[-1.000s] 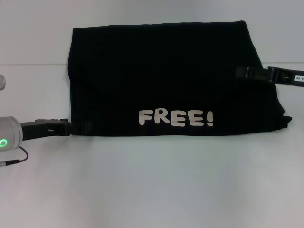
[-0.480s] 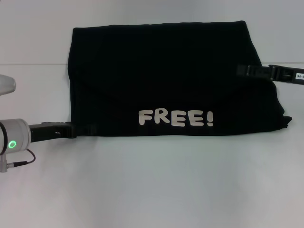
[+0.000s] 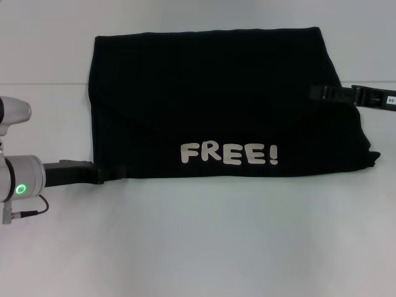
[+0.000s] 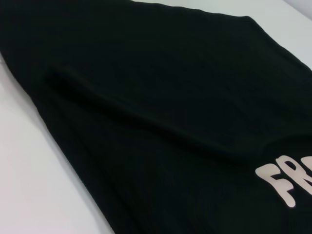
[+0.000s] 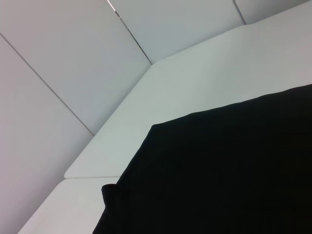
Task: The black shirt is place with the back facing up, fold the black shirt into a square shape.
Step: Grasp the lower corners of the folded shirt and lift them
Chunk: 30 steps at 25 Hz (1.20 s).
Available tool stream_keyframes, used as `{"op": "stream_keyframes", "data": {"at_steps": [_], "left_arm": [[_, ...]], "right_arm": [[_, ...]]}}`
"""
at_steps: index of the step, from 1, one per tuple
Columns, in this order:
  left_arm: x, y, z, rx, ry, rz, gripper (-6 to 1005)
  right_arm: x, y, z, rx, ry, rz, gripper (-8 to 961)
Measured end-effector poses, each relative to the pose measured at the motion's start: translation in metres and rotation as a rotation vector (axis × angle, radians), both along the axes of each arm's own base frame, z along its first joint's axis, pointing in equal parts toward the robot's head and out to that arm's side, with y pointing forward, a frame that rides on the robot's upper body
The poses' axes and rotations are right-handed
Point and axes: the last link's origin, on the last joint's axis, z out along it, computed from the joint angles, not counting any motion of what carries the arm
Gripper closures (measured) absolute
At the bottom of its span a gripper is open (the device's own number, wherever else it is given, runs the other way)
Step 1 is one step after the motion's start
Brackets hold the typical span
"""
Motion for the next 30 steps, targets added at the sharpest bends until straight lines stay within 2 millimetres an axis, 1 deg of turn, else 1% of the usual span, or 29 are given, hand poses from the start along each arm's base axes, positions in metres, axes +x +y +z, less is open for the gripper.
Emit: {"op": "stream_keyframes", "data": {"at_steps": [6, 11, 16, 22, 27, 30], "left_arm": [[-0.002, 0.001, 0.004, 0.015, -0.003, 0.010, 401], [-0.003, 0.002, 0.007, 0.020, 0.000, 0.010, 658], [-0.003, 0.002, 0.008, 0.027, -0.004, 0.016, 762], [-0.005, 0.002, 0.010, 0.029, -0.005, 0.020, 887], [-0.004, 0.001, 0.013, 0.027, -0.006, 0.013, 999], [-0.003, 0.002, 0.013, 0.025, -0.007, 0.008, 998]], "right_arm": [[0.005, -0.003, 0.001, -0.002, 0.000, -0.009, 246], [0.009, -0.007, 0.004, -0.008, -0.001, -0.013, 246], [0.017, -0.011, 0.009, -0.019, -0.019, -0.025, 247], [0.041, -0.016, 0.014, -0.091, -0.131, -0.138, 248], [0.050, -0.021, 0.015, -0.107, -0.149, -0.185, 249], [0.057, -0.024, 0.017, -0.087, -0.151, -0.208, 249]]}}
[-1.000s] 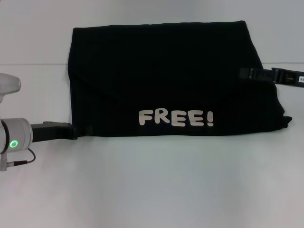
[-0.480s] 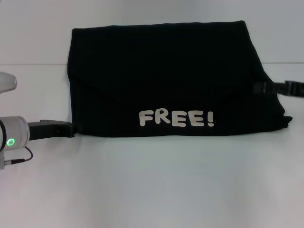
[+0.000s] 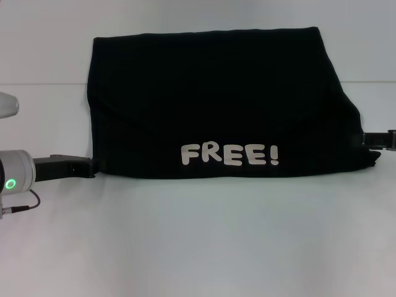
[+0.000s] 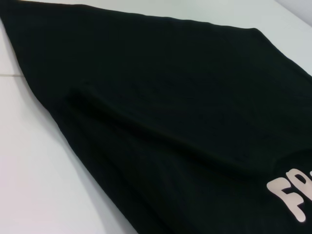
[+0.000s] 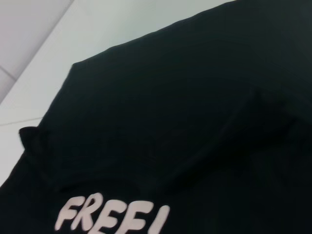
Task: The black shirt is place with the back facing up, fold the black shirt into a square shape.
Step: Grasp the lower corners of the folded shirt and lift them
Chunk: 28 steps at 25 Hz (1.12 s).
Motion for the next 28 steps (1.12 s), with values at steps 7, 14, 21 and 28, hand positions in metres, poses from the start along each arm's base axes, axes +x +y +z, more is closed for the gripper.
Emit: {"op": "stream_keyframes", "data": {"at_steps": [7, 14, 21, 28], "left_arm": [[0.002, 0.002, -0.001, 0.000, 0.004, -0.002, 999], [0.002, 0.003, -0.001, 0.000, 0.003, -0.003, 998], [0.002, 0.003, -0.001, 0.002, 0.003, -0.002, 999], [0.003, 0.003, -0.002, -0.001, 0.002, -0.001, 999]], "right_arm": [[0.016, 0.001, 0.000, 0.062, -0.054, -0.038, 250], [0.013, 0.004, -0.013, 0.049, -0.089, -0.031, 251], [0.015, 0.002, -0.011, 0.038, -0.088, -0.038, 261], [0.020, -0.002, -0.009, 0.021, -0.100, -0.053, 276]]}}
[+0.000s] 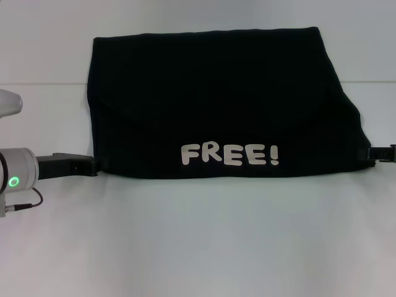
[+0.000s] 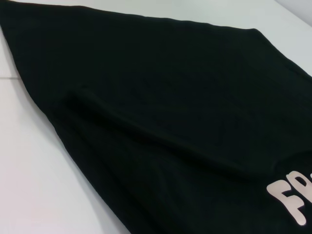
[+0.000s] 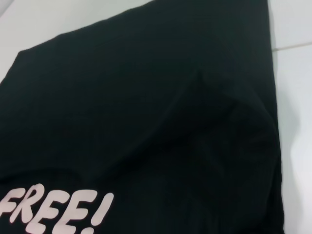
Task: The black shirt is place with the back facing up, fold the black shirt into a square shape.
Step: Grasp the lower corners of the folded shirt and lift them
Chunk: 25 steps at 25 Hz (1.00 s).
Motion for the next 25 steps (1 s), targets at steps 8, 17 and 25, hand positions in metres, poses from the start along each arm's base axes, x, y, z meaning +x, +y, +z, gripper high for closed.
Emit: {"op": "stream_keyframes", "data": {"at_steps": [8, 17, 25], "left_arm": [[0.001, 0.001, 0.000, 0.002, -0.001, 0.001, 998], [-0.001, 0.001, 0.002, 0.013, 0.002, 0.007, 999], [-0.001, 0.001, 0.002, 0.013, 0.002, 0.008, 998]], "right_arm": [[-0.008, 0.010, -0.014, 0.031, -0.023, 0.013, 294], [-0.020, 0.013, -0.035, -0.029, -0.033, 0.037, 313], [-0.018, 0.013, -0.030, -0.023, -0.028, 0.029, 331]]}}
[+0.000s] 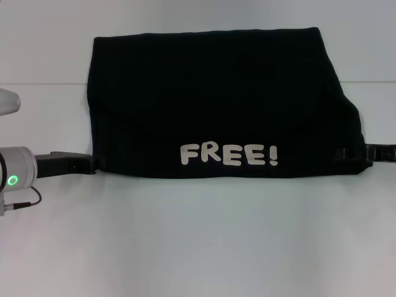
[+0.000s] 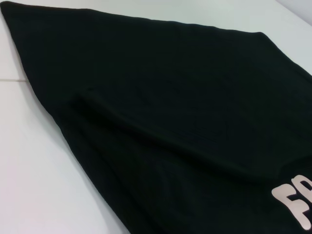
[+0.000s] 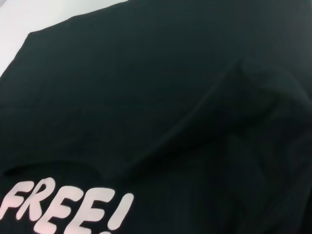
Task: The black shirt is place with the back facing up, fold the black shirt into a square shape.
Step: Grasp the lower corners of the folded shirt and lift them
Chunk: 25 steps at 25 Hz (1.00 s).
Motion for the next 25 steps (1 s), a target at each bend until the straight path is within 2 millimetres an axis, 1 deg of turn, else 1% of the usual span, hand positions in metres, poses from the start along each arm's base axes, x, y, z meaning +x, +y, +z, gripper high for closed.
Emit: {"op": "stream_keyframes", "data": {"at_steps": [5, 10, 21, 24, 25], "left_arm": [[0.000, 0.000, 0.000, 0.000, 0.000, 0.000, 998], [0.000, 0.000, 0.000, 0.000, -0.001, 0.000, 999], [0.000, 0.001, 0.001, 0.006, 0.004, 0.001, 998], [-0.001, 0.000, 0.002, 0.008, 0.001, 0.002, 998], [0.000, -0.001, 0.003, 0.008, -0.006, 0.003, 998]], "right_arm": [[0.006, -0.001, 0.001, 0.011, -0.016, -0.024, 342], [0.011, -0.003, 0.000, 0.001, -0.040, -0.045, 574], [0.010, -0.002, 0.000, 0.001, -0.046, -0.041, 807], [0.013, -0.004, 0.001, 0.009, -0.048, -0.044, 917], [0.015, -0.005, 0.002, 0.010, -0.046, -0.046, 916]]}}
